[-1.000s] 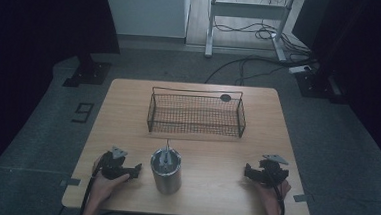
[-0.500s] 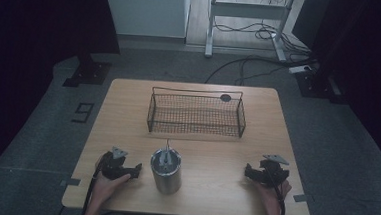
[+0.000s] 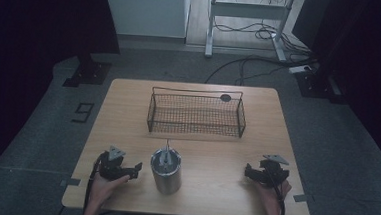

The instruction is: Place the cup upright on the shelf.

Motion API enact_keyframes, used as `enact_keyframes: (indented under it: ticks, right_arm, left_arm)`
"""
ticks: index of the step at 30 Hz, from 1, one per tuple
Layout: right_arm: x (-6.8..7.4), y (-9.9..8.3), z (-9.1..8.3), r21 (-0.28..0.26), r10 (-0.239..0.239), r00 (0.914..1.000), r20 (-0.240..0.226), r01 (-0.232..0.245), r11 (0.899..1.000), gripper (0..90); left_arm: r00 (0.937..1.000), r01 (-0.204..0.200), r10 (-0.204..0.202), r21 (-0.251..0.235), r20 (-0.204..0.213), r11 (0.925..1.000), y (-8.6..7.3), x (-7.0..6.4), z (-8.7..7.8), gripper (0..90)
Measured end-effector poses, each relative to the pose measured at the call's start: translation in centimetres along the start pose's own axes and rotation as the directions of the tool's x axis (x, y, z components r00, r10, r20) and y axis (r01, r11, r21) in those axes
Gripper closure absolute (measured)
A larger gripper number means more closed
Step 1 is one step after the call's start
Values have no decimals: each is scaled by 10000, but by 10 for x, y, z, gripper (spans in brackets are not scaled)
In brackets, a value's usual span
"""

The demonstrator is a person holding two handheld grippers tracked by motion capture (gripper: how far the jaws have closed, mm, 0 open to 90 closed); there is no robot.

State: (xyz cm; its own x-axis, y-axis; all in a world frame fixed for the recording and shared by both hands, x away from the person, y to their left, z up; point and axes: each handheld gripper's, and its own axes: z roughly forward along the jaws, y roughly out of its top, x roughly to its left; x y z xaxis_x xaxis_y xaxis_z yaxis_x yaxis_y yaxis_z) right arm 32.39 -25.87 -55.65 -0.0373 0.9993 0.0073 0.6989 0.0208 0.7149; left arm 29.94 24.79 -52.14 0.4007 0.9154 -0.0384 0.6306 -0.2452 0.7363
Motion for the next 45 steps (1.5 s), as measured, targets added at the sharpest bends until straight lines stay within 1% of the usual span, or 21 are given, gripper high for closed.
enact_keyframes:
  ticks: [3,6,8,9,14,18,19,20,21,23,25,26,27,30,32,33,38,41,43,44,45]
  right_arm:
    - [0,0,0,14,24,10000,-4,-24,10000,0]
    - [0,0,0,0,2,10000,-1,-2,10000,0]
    - [0,0,0,-1,1,10000,-2,-1,10000,0]
    - [0,0,0,2,3,10000,-3,-3,10000,0]
    - [0,0,0,2,-14,10000,-20,14,10000,0]
    - [0,0,0,3,19,10000,-27,-19,10000,0]
    - [-1,0,0,5,20,10000,-26,-20,10000,0]
    - [-1,0,0,-11,-4,10000,-27,4,10000,0]
    - [-1,0,0,-11,-4,10000,-27,4,10000,0]
    - [-1,0,0,18,12,10000,-34,-12,10000,0]
    - [-2,0,0,15,7,10000,-29,-7,10000,0]
    - [-2,0,0,5,-11,10000,-33,11,10000,0]
    - [-2,0,0,5,-11,10000,-33,11,10000,0]
    - [-2,0,0,14,7,10000,-29,-7,10000,0]
    - [-2,0,0,4,-10,10000,-35,10,10000,0]
    - [-2,0,0,2,-15,10000,-35,15,10000,0]
    - [-2,0,0,13,6,10000,-27,-6,10000,0]
    - [-2,0,0,7,-9,10000,-32,9,10000,0]
    - [-2,0,0,16,8,10000,-29,-8,10000,0]
    - [-2,0,0,16,8,10000,-29,-8,10000,0]
    - [-2,0,0,8,-8,10000,-32,8,10000,0]
  left_arm:
    - [10000,-73,74,-186,60,9998,3,-3,-8,62]
    - [9996,-137,147,-377,255,9992,7,-7,-17,50]
    - [9987,-226,253,-586,451,9980,11,-11,-25,44]
    - [9974,-254,301,-723,647,9971,13,-14,-30,42]
    - [9922,-433,544,-989,1123,9942,17,-22,-42,25]
    - [9915,-601,732,-1204,1077,9909,19,-26,-48,24]
    - [9905,-589,737,-1265,1158,9902,20,-27,-50,24]
    - [9878,-517,716,-1431,1382,9884,21,-30,-54,23]
    - [9878,-517,716,-1431,1382,9884,21,-30,-54,22]
    - [9839,-548,790,-1503,1603,9871,23,-33,-58,20]
    - [9811,-635,899,-1542,1713,9860,24,-35,-61,14]
    - [9778,-726,1021,-1610,1832,9843,25,-39,-64,11]
    - [9778,-726,1021,-1610,1832,9843,25,-39,-64,11]
    - [9670,-781,1205,-1892,2244,9788,27,-45,-71,10]
    - [9631,-911,1361,-1944,2322,9767,27,-49,-74,10]
    - [9588,-943,1416,-1943,2463,9764,28,-51,-76,9]
    - [9495,-1091,1593,-1916,2702,9754,28,-58,-76,4]
    - [9410,-1218,1728,-1852,2909,9751,29,-63,-75,1]
    - [9261,-1316,1862,-1814,3282,9746,28,-66,-73,0]
    - [9215,-1378,1931,-1812,3370,9737,28,-68,-73,0]
    - [9194,-1453,2011,-1830,3380,9723,28,-70,-72,0]
